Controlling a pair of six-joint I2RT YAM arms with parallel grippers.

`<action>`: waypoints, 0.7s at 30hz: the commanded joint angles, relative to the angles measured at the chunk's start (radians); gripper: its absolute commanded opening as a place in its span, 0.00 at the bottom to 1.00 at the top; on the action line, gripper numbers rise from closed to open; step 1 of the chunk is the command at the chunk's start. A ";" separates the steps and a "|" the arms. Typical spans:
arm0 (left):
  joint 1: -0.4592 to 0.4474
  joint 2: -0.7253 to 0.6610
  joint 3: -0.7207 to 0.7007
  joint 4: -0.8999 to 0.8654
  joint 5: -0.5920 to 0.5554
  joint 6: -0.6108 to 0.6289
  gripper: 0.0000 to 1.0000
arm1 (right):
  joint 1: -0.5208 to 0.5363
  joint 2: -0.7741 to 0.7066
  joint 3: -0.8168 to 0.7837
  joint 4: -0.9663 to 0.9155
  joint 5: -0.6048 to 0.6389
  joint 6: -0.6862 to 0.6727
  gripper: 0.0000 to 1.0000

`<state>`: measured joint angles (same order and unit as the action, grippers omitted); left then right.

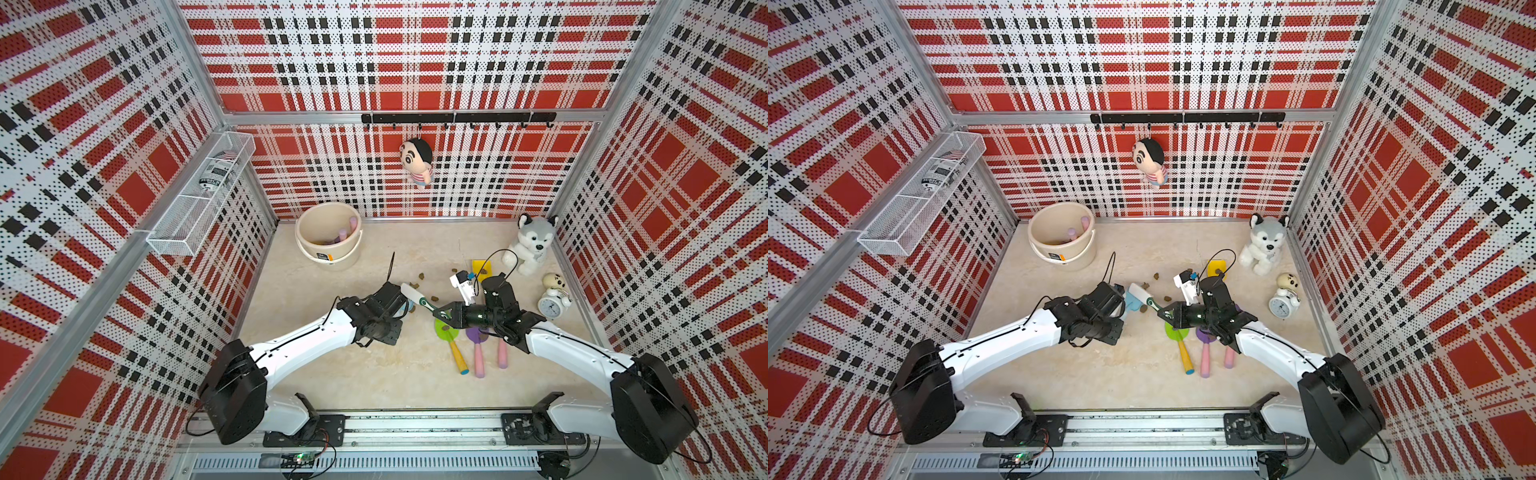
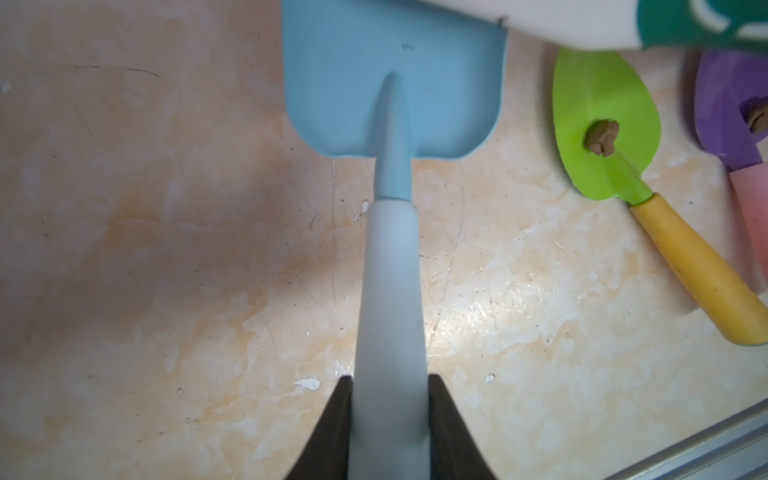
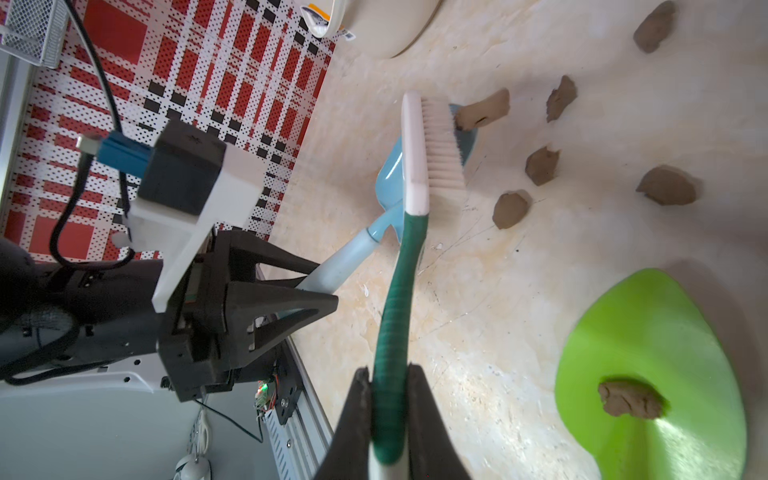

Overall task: Brush the soil off the hand trowel and place it into the bucket
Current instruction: Brush off the soil from the hand trowel.

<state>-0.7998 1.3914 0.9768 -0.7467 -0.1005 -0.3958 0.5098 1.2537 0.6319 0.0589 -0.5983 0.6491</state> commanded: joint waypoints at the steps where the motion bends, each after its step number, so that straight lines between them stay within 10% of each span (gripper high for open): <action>1: 0.002 -0.037 -0.001 0.040 -0.008 -0.008 0.00 | -0.011 -0.051 0.006 -0.021 0.049 0.007 0.00; 11: 0.008 -0.043 -0.003 0.059 0.002 -0.023 0.00 | 0.029 -0.037 -0.047 0.189 -0.143 0.098 0.00; 21: 0.010 -0.067 -0.004 0.081 0.017 -0.055 0.00 | -0.001 0.035 -0.075 0.221 -0.085 0.139 0.00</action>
<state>-0.7971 1.3586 0.9756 -0.7120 -0.0940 -0.4339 0.5323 1.2804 0.5739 0.2310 -0.6983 0.7601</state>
